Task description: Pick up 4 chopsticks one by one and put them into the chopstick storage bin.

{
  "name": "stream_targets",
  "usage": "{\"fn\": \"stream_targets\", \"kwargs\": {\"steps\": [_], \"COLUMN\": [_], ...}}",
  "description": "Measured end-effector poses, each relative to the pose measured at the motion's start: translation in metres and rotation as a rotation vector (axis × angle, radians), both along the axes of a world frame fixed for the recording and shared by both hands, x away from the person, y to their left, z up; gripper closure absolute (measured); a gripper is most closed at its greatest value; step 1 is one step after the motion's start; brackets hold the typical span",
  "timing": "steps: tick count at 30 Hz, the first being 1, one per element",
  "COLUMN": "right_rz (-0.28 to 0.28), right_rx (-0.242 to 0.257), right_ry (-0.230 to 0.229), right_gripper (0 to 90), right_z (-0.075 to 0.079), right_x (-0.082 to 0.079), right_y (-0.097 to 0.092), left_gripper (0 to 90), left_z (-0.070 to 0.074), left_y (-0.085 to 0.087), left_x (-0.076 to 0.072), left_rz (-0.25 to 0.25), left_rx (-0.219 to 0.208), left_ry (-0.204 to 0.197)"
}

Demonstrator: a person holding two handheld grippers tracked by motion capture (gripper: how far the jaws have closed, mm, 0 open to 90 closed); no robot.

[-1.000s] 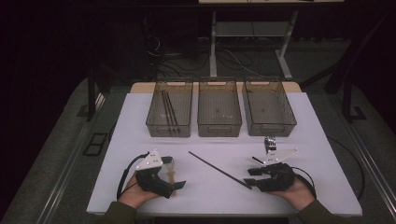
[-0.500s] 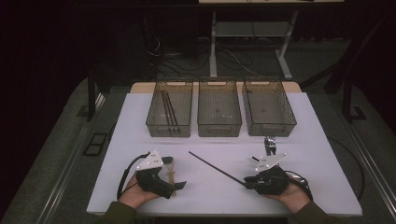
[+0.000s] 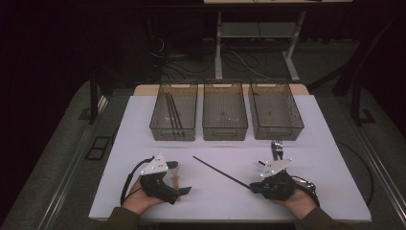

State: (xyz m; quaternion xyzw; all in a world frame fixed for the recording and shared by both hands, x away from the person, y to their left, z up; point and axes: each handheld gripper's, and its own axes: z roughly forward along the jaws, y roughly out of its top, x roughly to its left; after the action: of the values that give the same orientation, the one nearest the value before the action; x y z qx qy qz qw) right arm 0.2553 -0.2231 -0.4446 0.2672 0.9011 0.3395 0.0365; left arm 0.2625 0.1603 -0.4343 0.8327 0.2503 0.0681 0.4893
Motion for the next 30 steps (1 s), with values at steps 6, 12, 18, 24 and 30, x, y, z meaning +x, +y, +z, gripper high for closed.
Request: {"fn": "stream_targets", "kwargs": {"steps": [6,12,18,24,30], "right_rz": [-0.009,-0.017,-0.027,-0.042,-0.046], "right_rx": [0.000,0.001,0.034,0.093,0.145], "right_ry": [0.007,0.002,-0.003,-0.015,-0.034], "right_gripper": [84.6,84.7,84.7,84.8,84.8], "right_z": [0.001,0.002,0.007,0.014,0.021], "right_x": [0.001,0.002,0.003,0.003,0.004], "right_y": [0.000,0.000,-0.004,-0.010,-0.015], "left_gripper": [0.0,0.0,0.0,0.0,0.0], "left_z": [0.000,0.000,0.001,0.001,0.001], "left_y": [0.000,0.000,0.000,0.000,0.000], "left_x": [0.000,0.000,-0.001,-0.001,-0.001], "left_rz": [0.001,0.002,0.001,0.001,-0.001], "left_rx": [-0.001,-0.002,-0.004,-0.003,-0.003], "left_ry": [-0.001,0.000,0.000,0.000,-0.001]}}
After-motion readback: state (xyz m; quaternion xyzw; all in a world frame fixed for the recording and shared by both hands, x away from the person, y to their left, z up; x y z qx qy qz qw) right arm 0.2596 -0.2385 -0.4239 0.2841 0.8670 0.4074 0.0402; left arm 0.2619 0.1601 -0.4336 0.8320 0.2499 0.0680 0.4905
